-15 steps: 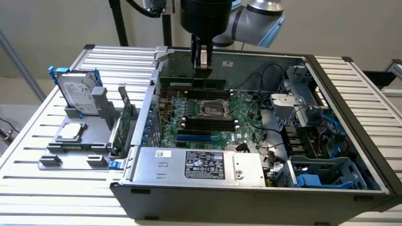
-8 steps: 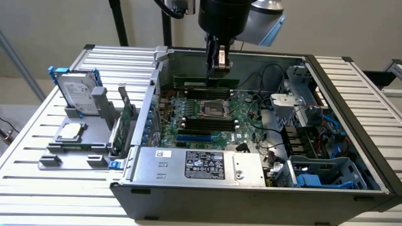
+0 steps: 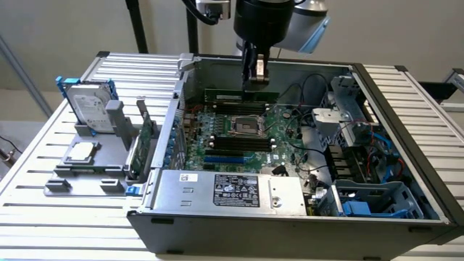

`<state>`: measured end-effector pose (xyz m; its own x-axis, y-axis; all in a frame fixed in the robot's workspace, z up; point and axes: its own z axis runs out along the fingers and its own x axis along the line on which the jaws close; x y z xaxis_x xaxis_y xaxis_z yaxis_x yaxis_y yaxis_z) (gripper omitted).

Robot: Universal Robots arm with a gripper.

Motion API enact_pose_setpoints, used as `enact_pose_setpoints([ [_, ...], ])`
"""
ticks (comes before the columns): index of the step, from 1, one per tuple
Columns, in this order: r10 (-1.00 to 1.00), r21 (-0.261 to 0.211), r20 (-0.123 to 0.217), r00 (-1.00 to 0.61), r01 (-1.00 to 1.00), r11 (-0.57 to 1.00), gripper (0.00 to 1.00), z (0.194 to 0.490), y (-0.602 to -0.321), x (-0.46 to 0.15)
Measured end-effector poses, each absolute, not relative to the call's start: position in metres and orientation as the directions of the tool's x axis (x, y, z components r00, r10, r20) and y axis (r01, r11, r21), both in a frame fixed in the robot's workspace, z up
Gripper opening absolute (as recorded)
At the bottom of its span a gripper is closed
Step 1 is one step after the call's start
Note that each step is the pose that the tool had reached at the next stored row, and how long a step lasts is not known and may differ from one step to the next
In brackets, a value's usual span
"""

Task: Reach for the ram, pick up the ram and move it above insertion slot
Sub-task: 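Pick up the ram and move it above insertion slot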

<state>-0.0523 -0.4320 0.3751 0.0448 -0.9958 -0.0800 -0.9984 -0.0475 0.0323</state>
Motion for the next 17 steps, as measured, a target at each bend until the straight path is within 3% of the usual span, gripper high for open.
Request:
enact_pose_setpoints([
  [17, -0.996, 0.031, -0.082, 0.034, -0.999, -0.037, 0.14, 0.3730, -0.4260, -0.0501],
])
